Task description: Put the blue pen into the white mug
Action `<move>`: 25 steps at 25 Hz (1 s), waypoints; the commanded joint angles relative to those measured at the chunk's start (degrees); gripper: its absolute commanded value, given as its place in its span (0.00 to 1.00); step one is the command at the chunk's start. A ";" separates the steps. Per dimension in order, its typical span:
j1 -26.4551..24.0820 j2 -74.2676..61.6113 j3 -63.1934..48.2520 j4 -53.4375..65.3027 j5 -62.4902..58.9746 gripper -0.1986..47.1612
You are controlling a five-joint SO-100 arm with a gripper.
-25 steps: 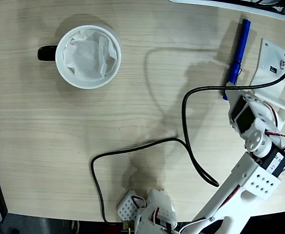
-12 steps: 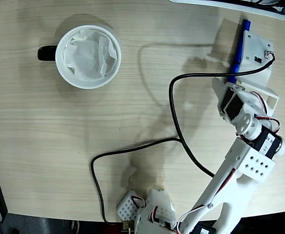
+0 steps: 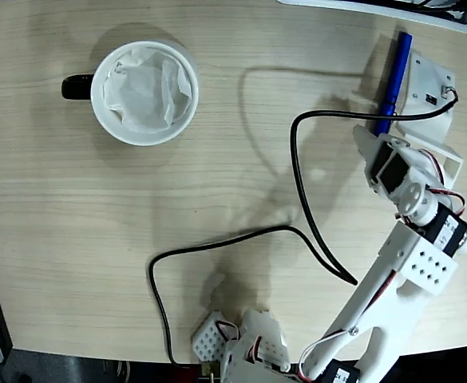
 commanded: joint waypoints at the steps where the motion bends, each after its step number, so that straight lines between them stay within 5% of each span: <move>1: 0.70 2.02 -2.81 0.26 -0.88 0.45; 16: 0.79 -2.81 -4.04 -0.26 -0.88 0.44; 25: 0.00 -5.27 -3.78 -2.90 -0.79 0.28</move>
